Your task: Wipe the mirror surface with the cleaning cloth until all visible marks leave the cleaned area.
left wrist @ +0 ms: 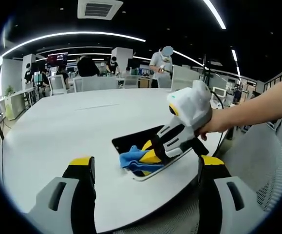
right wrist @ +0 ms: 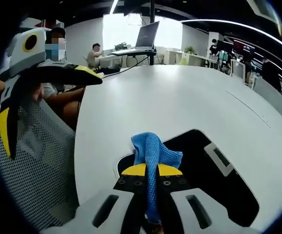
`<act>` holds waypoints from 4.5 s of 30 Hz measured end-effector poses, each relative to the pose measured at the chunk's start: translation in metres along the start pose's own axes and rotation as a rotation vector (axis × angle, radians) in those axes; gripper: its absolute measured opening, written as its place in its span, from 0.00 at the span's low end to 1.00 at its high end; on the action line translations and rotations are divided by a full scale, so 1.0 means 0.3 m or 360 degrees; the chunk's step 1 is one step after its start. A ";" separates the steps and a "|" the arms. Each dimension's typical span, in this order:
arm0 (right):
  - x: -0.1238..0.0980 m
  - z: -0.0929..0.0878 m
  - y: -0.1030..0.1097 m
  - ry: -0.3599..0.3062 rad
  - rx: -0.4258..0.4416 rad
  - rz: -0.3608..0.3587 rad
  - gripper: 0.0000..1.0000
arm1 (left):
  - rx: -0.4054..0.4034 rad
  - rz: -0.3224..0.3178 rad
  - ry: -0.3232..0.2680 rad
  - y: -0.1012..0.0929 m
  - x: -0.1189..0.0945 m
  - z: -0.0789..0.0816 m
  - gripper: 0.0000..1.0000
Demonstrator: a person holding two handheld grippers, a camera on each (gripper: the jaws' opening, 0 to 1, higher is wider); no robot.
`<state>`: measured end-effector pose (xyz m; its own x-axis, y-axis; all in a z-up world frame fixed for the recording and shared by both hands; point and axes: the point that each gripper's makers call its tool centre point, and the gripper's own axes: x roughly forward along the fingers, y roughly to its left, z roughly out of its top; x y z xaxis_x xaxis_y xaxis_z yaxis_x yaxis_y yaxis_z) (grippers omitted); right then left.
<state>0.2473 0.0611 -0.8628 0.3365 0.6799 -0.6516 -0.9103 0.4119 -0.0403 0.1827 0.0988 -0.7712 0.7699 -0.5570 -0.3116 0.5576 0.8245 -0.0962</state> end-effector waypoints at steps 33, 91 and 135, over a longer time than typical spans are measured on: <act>0.071 0.041 -0.232 0.0181 0.0022 -0.0239 0.01 | -0.0014 0.0004 -0.0040 0.003 0.000 0.014 0.86; 0.012 -0.010 -0.311 0.0117 0.0193 -0.0374 0.01 | -0.0017 0.0010 -0.0027 0.005 0.001 0.011 0.84; -0.013 -0.026 -0.214 0.0072 0.0294 -0.0384 0.00 | -0.0022 0.0018 -0.0013 0.007 -0.001 0.004 0.84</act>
<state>0.3025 0.0273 -0.8637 0.5226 0.5230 -0.6733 -0.7449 0.6642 -0.0622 0.1840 0.1004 -0.7702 0.7787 -0.5483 -0.3050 0.5445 0.8321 -0.1059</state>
